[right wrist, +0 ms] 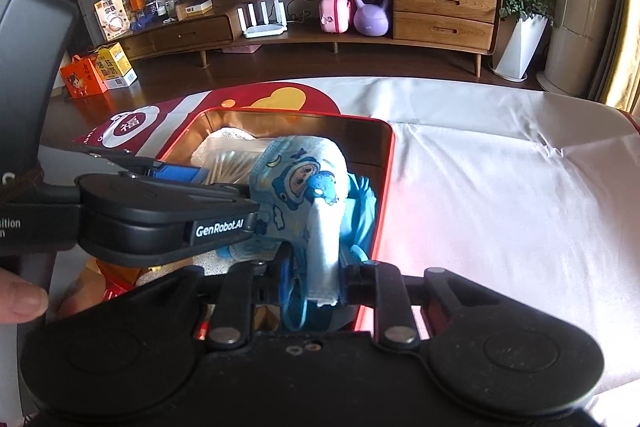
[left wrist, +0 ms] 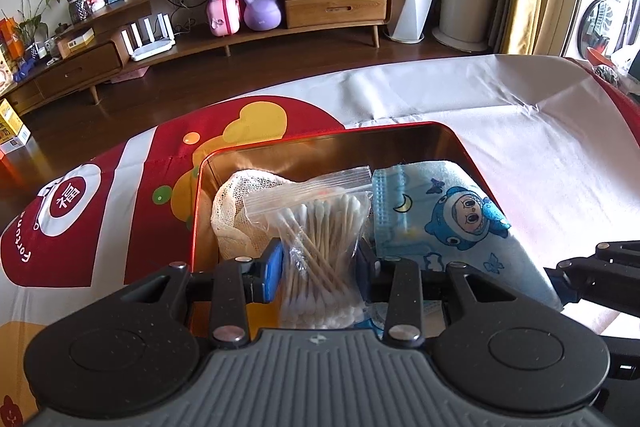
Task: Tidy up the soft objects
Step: 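Open both tools to release the swab bag and mask packet, then withdraw both tools from the tin toward the tea bag and card packet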
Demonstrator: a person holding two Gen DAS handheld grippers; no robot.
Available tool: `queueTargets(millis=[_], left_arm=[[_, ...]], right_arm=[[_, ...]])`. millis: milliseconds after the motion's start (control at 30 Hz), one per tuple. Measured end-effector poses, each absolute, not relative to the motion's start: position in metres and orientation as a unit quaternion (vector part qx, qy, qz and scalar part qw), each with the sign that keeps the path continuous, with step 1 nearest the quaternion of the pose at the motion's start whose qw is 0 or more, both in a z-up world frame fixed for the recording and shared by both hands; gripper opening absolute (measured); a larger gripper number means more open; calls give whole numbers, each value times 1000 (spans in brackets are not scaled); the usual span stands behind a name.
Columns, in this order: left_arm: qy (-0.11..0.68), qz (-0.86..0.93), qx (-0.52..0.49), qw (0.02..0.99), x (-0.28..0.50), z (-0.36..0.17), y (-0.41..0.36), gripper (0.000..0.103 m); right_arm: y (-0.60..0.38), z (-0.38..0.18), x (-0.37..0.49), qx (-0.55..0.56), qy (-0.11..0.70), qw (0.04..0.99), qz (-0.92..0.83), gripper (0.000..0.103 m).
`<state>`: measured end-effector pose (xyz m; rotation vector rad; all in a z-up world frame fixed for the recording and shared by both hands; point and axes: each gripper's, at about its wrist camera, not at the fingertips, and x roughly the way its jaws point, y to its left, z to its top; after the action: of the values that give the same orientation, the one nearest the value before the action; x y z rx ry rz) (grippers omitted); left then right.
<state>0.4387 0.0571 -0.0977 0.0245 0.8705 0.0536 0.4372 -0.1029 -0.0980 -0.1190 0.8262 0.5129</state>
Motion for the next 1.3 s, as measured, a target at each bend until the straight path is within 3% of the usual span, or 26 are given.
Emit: queueTargets(millis=[100, 233, 700, 900, 1000, 1300], left_arm=[[423, 29, 6, 906, 437, -95, 59, 41], [419, 35, 3, 907, 433, -89, 61, 59], [401, 33, -6, 916, 405, -63, 64, 61], [394, 31, -10, 919, 388, -50, 65, 62], [384, 35, -10, 923, 378, -42, 65, 75], [372, 33, -10, 928, 349, -21, 64, 75]], right_arm=[[-103, -96, 435, -60, 393, 883, 247, 31], [-104, -92, 433, -62, 390, 885, 248, 36], [-115, -68, 413, -45, 375, 892, 250, 61], [-121, -53, 400, -43, 365, 896, 249, 64], [-122, -46, 393, -45, 359, 898, 249, 66], [-125, -27, 366, -54, 344, 902, 254, 73]])
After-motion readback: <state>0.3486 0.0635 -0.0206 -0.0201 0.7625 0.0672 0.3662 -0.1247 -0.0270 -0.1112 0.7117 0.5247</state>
